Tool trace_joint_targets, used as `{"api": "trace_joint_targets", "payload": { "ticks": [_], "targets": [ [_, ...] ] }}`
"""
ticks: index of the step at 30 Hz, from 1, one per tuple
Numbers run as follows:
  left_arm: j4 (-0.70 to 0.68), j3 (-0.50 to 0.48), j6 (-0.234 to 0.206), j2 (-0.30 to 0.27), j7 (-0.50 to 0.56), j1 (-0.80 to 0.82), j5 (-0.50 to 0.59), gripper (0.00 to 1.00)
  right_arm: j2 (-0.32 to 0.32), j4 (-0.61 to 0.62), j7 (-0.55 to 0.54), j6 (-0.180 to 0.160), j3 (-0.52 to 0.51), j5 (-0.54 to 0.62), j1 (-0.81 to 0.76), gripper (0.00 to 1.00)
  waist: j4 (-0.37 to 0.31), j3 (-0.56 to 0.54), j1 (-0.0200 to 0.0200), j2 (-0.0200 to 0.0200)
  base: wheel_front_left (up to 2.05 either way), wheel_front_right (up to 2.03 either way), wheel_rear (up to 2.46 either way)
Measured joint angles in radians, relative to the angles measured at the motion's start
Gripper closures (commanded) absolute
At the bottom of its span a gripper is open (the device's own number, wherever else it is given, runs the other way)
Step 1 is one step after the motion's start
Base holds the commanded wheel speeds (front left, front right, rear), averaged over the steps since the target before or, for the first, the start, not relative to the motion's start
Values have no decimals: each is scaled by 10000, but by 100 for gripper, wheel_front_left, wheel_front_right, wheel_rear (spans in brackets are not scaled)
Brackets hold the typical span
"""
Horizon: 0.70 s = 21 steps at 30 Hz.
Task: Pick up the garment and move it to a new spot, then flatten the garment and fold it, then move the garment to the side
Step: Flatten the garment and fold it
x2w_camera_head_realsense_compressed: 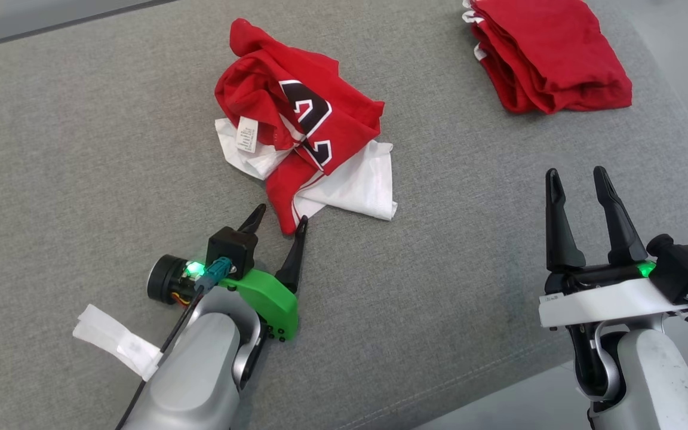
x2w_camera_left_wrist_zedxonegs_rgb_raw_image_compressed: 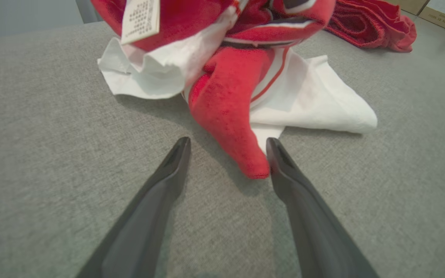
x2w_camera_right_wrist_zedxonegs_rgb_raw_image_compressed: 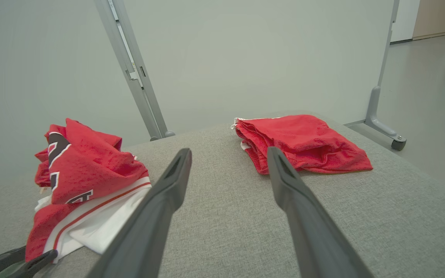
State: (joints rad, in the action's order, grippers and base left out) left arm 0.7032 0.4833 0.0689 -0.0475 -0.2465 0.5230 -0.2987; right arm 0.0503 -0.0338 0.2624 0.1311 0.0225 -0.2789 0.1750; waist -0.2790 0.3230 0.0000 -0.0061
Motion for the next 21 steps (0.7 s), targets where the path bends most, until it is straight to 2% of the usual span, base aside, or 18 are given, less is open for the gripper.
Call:
{"api": "trace_joint_targets", "payload": {
  "ticks": [3,4,6,7,10,16,21],
  "targets": [
    [347,50,-77,0,-19,180,-61,0,0,17,0,0,-10,-67,49,0,-222,200,0,0,0,0,0],
    [407,33,-98,0,-46,267,-90,36,0,21,0,0,-19,-84,49,0,-286,255,0,0,0,0,0],
    [426,-50,-161,4,-100,376,-142,96,0,21,0,0,-79,-84,49,0,-380,337,0,0,0,0,0],
    [399,-105,-176,4,-113,408,-150,100,0,19,0,0,-117,-82,49,0,-407,361,0,0,0,0,0],
    [12,-343,-309,-71,-132,413,-150,100,2,19,0,0,-247,-54,43,0,-348,299,0,0,0,0,0],
    [-1824,-1047,-662,-539,-161,392,314,100,-8,-44,0,0,-151,-4,37,0,39,-119,0,0,0,0,0],
    [-2694,-1300,-686,-849,-159,626,621,100,-8,-159,0,0,-125,59,-41,0,257,-562,0,0,0,0,0]
  ]
}}
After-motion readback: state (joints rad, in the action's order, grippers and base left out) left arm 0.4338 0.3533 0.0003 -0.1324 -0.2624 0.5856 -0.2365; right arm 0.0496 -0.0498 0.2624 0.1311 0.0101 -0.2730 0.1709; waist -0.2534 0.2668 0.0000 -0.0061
